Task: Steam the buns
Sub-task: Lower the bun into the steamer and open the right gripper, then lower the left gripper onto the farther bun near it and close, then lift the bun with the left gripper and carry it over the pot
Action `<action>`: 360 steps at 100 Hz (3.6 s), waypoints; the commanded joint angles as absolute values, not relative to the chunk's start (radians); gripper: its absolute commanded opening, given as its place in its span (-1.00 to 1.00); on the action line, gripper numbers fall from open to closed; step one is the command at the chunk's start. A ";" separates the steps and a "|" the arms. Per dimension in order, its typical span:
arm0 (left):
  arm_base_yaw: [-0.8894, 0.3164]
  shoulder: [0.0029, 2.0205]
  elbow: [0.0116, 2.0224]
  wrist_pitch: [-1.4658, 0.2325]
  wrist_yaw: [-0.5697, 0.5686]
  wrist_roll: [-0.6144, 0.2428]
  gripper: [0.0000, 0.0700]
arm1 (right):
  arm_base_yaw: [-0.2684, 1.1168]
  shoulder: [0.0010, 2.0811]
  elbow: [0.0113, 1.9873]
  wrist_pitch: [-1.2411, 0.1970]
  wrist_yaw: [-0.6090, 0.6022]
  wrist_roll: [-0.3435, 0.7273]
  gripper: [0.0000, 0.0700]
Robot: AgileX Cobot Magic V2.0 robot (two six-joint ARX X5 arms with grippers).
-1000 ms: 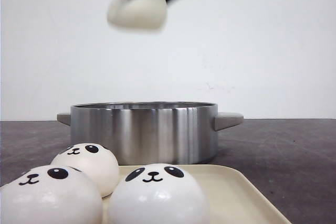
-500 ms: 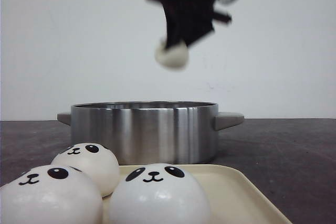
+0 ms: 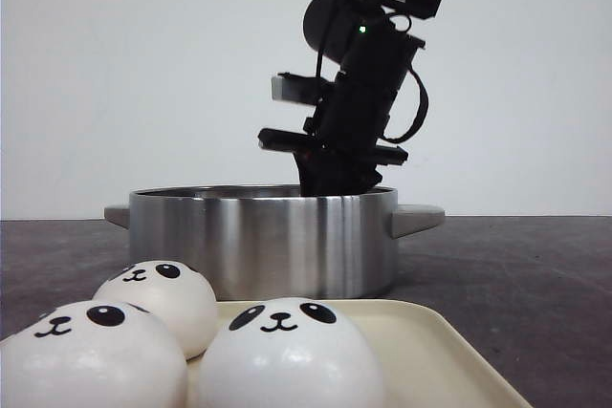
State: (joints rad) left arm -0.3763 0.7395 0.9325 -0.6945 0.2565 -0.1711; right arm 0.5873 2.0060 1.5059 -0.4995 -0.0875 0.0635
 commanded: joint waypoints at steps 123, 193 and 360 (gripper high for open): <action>-0.458 0.949 0.947 -0.832 0.297 -0.267 0.70 | 0.774 1.574 1.864 -0.763 -0.101 0.059 -0.97; -0.662 1.493 0.947 -0.750 0.273 -0.364 0.69 | 1.009 1.075 1.864 -0.905 0.349 0.079 -0.97; -0.622 1.336 1.306 -0.772 0.121 -0.255 -0.97 | 1.009 1.098 1.864 -0.981 0.348 0.066 -0.97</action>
State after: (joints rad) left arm -0.6323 1.2659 1.2491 -0.7746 0.1261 -0.3004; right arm 0.9962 1.0775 1.8431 -0.9928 0.3454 0.0826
